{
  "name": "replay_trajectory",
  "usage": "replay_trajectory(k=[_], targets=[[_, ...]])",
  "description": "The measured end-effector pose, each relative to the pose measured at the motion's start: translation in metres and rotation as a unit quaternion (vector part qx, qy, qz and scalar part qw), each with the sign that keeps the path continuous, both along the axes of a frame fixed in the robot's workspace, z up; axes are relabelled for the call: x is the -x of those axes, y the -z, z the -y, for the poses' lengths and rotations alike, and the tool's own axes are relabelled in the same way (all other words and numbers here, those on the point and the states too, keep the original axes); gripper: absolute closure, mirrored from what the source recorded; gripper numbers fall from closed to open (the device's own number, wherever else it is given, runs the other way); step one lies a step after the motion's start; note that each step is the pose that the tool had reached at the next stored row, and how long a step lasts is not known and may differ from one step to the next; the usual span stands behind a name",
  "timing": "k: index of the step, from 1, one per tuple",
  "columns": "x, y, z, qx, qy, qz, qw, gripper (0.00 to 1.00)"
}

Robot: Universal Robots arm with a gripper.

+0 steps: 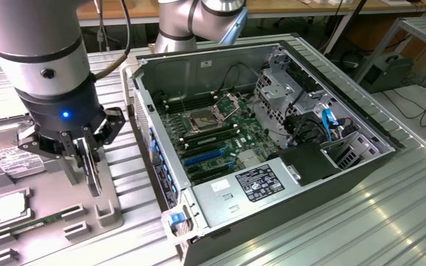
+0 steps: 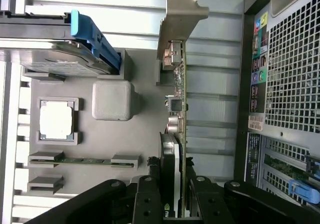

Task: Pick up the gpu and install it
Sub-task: 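Pick up the gpu and move the gpu toward the slot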

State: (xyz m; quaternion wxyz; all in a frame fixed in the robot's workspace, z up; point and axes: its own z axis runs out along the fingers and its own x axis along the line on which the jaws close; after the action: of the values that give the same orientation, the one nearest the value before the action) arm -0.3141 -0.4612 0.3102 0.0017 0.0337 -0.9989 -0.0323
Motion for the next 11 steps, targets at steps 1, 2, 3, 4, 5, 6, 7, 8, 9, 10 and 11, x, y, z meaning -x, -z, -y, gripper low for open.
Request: replay_trajectory(k=[1, 2, 3, 4, 5, 6, 7, 8, 9, 10, 11], targets=[[0.000, -0.0034, 0.0000, -0.0003, 0.000, -0.0001, 1.0000, 0.72], [0.000, -0.0067, 0.0000, -0.0006, 0.000, -0.0001, 1.0000, 0.72], [0.000, -0.0098, 0.0000, -0.0008, 0.000, 0.0000, 1.0000, 0.72], [0.000, -0.0130, 0.0000, -0.0012, 0.000, 0.0000, 1.0000, 0.72], [0.000, -0.0166, 0.0000, -0.0015, 0.000, -0.0001, 1.0000, 0.72], [0.000, -0.0200, 0.0000, -0.0019, 0.000, -0.0001, 1.0000, 0.72], [0.000, -0.0241, 0.0000, -0.0025, 0.000, -0.0001, 1.0000, 0.72], [0.000, -0.0285, 0.0000, -0.0029, 0.000, 0.0000, 1.0000, 0.72], [0.000, -0.0327, 0.0000, -0.0033, 0.000, 0.0000, 1.0000, 0.72], [0.000, -0.0382, 0.0000, -0.0037, 0.000, -0.0001, 1.0000, 0.72], [0.000, -0.0424, 0.0000, -0.0040, 0.000, 0.0000, 1.0000, 0.72]])
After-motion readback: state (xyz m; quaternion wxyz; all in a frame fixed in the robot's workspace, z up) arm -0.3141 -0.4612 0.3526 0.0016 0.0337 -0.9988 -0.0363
